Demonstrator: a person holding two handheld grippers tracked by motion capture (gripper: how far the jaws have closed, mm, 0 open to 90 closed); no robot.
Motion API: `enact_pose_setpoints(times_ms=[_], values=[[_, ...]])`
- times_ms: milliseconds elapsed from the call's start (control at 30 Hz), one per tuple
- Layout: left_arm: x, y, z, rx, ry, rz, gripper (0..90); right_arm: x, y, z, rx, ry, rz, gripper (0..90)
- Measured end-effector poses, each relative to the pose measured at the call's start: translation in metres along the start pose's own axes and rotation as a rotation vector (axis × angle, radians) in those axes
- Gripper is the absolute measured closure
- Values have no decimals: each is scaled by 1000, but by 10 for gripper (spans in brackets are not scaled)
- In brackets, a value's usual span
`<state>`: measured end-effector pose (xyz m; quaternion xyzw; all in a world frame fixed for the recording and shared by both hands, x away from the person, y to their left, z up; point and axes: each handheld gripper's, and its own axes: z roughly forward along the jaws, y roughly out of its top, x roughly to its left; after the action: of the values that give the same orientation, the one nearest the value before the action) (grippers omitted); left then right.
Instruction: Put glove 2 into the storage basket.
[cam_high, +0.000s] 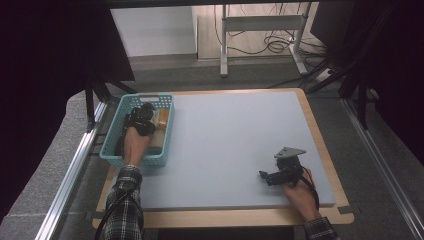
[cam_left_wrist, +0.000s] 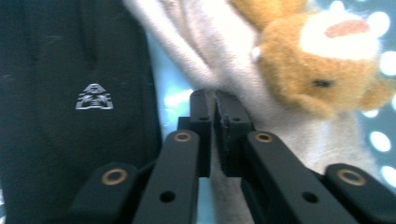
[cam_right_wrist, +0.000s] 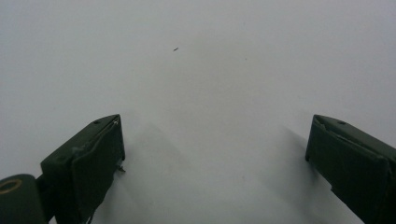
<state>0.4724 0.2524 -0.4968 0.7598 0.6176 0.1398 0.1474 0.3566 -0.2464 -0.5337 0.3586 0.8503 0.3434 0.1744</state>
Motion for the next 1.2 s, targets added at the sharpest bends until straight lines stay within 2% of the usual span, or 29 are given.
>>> enact_pose_setpoints(times_ms=[333, 567, 867, 1200], values=[[9, -3, -11, -56, 25, -16, 693, 0, 0, 0, 0, 0, 0, 42], [11, -5, -18, -85, 35, -4, 585, 0, 0, 0, 0, 0, 0, 42], [21, -13, -21, -119, 16, -35, 410, 0, 0, 0, 0, 0, -1, 43], [33, -25, -31, -164, -47, -62, 206, 0, 0, 0, 0, 0, -1, 42]])
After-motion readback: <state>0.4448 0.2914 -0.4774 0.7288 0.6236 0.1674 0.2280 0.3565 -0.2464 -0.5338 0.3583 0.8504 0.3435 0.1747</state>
